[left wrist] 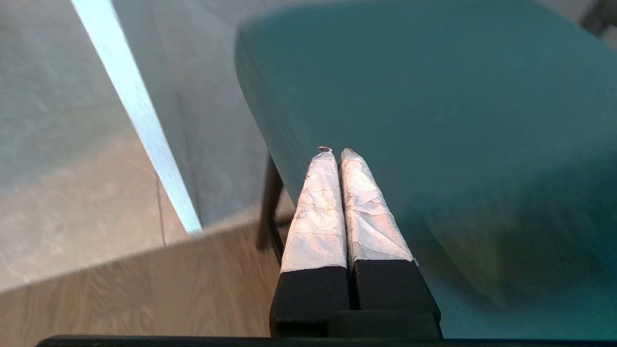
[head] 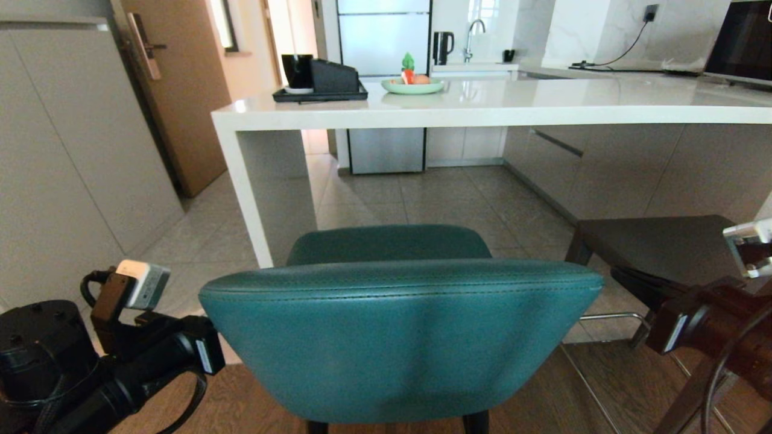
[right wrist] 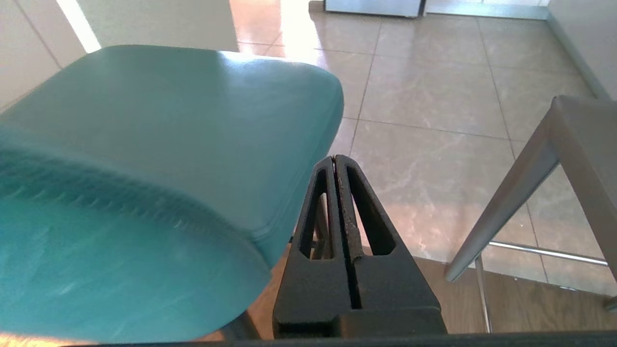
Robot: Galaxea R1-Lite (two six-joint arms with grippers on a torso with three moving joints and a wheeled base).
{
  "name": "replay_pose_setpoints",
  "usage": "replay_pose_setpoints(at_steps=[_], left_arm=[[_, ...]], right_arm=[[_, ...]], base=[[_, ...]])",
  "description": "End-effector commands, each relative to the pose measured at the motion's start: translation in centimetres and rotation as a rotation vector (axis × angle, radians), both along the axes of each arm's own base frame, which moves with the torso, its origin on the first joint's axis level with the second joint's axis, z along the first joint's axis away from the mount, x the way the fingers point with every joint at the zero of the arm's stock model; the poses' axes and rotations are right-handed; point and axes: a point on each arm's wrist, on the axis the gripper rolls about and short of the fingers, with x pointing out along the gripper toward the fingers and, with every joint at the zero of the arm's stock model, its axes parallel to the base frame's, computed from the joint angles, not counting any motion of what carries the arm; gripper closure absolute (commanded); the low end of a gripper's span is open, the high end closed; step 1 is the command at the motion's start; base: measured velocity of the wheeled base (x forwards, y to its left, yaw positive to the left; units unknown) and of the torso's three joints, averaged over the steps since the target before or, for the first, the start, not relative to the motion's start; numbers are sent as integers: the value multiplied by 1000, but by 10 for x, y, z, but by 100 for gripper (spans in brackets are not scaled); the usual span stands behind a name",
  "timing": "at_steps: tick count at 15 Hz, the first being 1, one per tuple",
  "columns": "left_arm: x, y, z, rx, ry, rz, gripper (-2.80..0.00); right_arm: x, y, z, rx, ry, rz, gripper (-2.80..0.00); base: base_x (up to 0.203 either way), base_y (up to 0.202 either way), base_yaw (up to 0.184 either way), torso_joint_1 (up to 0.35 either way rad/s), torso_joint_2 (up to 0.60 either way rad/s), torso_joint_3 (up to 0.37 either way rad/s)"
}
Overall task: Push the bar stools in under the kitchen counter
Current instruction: Push the blue chair back under the dining table
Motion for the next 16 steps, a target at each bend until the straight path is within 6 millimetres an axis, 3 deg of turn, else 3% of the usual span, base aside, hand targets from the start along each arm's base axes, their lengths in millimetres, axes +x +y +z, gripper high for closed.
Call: replay_pose_setpoints(at_steps=[1, 9, 16], left_arm=[[12, -7, -4, 2, 0, 2, 0], [10, -9, -5, 5, 2, 1, 0], [7, -12, -7, 8, 11, -2, 0]], right_arm=[[11, 4, -6, -10, 35, 4, 0], [29, 52, -28, -19, 42, 168, 0], [36, 67, -38, -11, 12, 165, 0]], base=[[0, 0, 0, 0, 0, 0], [0, 0, 0, 0, 0, 0], [0, 0, 0, 0, 0, 0]])
